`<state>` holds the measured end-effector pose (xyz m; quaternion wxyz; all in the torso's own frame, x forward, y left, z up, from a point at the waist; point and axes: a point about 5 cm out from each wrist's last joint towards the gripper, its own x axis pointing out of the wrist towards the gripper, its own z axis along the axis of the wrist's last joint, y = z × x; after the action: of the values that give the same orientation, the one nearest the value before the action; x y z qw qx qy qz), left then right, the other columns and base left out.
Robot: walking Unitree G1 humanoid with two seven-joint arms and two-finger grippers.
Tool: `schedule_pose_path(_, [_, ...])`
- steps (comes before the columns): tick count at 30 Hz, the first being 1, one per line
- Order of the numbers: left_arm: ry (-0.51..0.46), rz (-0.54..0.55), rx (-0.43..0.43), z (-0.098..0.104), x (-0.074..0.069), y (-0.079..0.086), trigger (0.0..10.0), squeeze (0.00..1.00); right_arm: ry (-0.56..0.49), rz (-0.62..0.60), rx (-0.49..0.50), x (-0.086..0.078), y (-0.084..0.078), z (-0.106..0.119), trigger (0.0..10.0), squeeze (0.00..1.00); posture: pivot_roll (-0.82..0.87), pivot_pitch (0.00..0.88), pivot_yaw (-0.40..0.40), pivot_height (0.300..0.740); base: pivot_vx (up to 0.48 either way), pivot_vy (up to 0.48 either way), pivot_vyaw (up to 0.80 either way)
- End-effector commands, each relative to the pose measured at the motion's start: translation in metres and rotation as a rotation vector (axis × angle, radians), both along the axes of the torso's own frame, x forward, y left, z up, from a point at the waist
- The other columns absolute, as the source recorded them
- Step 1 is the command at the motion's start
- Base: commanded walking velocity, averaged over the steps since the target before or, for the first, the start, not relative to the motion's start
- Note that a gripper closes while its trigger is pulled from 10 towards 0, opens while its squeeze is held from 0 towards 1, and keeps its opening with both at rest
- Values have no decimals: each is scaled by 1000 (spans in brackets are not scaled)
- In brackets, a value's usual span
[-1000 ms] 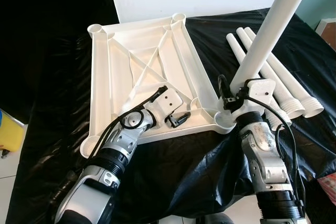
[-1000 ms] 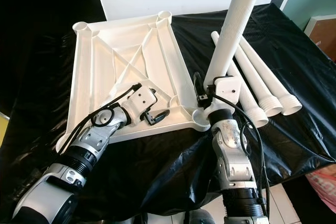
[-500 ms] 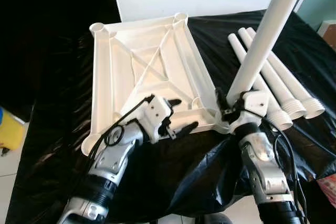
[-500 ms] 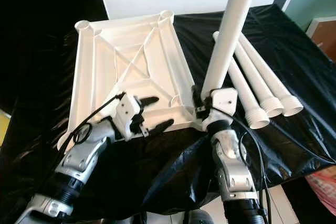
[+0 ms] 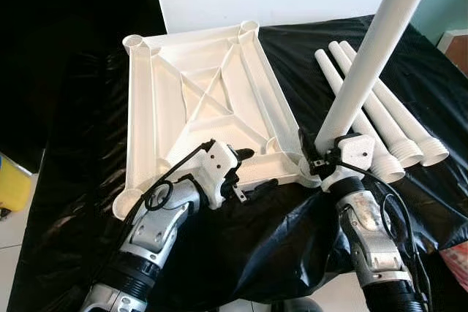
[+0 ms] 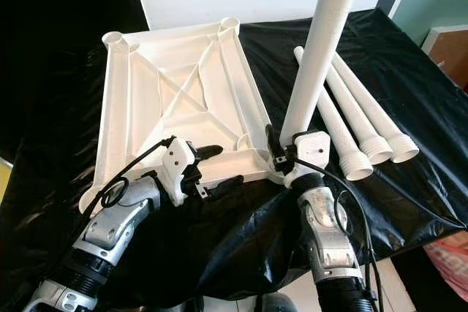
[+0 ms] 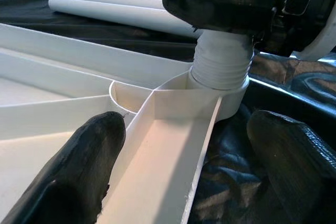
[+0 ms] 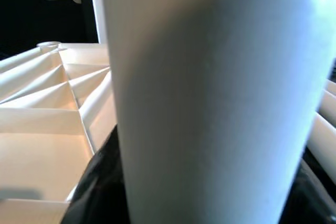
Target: Building children table
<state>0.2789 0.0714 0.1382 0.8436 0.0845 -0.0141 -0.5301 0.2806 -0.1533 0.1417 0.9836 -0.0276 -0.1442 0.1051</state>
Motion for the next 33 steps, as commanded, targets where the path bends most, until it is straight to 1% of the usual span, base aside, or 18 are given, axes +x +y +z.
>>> schedule_pose_path(1, [15, -93, 13, 0, -7, -2, 10000, 0, 119, -15, -6, -1, -6, -25, 10000, 0, -36, 106, 10, 740, 0, 0, 0])
schedule_pose_path(6, [18, -93, 14, 2, -8, -1, 10000, 0, 134, 10, 4, -1, -4, -28, 10000, 0, -32, 101, 10, 740, 0, 0, 0])
schedule_pose_path(7, [19, -92, 16, 3, -8, 0, 10000, 0, 140, 46, 14, -2, -1, -30, 10000, 0, -29, 101, 10, 740, 0, 0, 0])
schedule_pose_path(8, [17, -89, 19, 4, -9, 1, 10000, 0, 136, 78, 5, -5, 2, -31, 10000, 0, -29, 101, 11, 740, 0, 0, 0])
schedule_pose_path(9, [17, -89, 19, 4, -9, 1, 10000, 0, 136, 78, 5, -5, 2, -31, 10000, 0, -29, 101, 11, 740, 0, 0, 0])
schedule_pose_path(10, [19, -85, 20, 4, -9, 2, 10000, 0, 123, 115, -7, -8, 5, -32, 10000, 0, -28, 101, 12, 740, 0, 0, 0])
schedule_pose_path(12, [19, -85, 20, 4, -9, 2, 10000, 0, 123, 115, -7, -8, 5, -32, 10000, 0, -28, 101, 12, 740, 0, 0, 0])
schedule_pose_path(15, [20, -66, 19, 6, -8, 4, 10000, 0, 111, 192, -77, -17, 6, -39, 10000, 0, -31, 102, 15, 740, 0, 0, 0])
schedule_pose_path(24, [20, -60, 20, 8, -7, 5, 10000, 0, 108, 223, -111, -16, 4, -42, 10000, 0, -32, 107, 17, 740, 0, 0, 0])
schedule_pose_path(27, [21, -56, 17, 9, -7, 5, 10000, 0, 126, 191, -62, -14, -2, -43, 10000, 0, -30, 112, 17, 740, 0, 0, 0])
schedule_pose_path(28, [21, -56, 17, 9, -7, 5, 10000, 0, 126, 191, -62, -14, -2, -43, 10000, 0, -30, 112, 17, 740, 0, 0, 0])
schedule_pose_path(30, [23, -55, 17, 10, -7, 4, 10000, 0, 144, 177, -17, -13, -4, -46, 10000, 0, -29, 114, 15, 740, 0, 0, 0])
schedule_pose_path(32, [21, -50, 14, 10, -7, 4, 10000, 0, 166, 156, 76, -13, -6, -50, 10000, 0, -28, 115, 13, 740, 0, 0, 0])
schedule_pose_path(33, [21, -50, 14, 10, -7, 4, 10000, 0, 166, 156, 76, -13, -6, -50, 10000, 0, -28, 115, 13, 740, 0, 0, 0])
